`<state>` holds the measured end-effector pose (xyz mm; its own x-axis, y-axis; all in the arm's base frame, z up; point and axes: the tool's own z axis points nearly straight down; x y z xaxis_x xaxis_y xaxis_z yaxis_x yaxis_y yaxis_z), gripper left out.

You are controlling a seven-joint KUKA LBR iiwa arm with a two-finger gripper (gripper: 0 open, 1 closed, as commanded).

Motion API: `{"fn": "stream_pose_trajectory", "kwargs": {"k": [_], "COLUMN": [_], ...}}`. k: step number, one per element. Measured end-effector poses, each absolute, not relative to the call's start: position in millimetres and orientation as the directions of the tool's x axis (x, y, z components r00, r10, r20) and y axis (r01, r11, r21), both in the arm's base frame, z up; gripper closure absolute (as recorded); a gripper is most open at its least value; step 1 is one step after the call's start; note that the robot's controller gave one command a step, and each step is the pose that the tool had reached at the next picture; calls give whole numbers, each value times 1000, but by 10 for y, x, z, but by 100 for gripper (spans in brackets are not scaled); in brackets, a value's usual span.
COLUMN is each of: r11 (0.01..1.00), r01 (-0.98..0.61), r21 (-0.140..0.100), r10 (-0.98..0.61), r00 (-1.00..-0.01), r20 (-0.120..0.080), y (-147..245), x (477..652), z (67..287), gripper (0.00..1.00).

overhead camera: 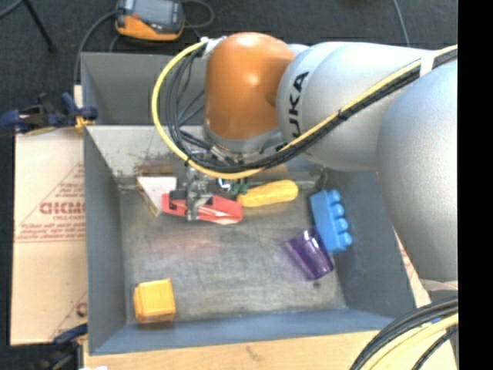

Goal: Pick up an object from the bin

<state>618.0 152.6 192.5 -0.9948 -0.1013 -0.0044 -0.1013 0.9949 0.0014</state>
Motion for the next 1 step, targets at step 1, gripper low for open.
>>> {"fn": "stream_pose_trajectory", "kwargs": {"k": [1], "r11": [984], "r01": [-180], "r21": [0], "r10": [-180], "r00": [-984], "r20": [8], "y": [1247], "x": [6117], "z": [2330], "gripper": [100]}}
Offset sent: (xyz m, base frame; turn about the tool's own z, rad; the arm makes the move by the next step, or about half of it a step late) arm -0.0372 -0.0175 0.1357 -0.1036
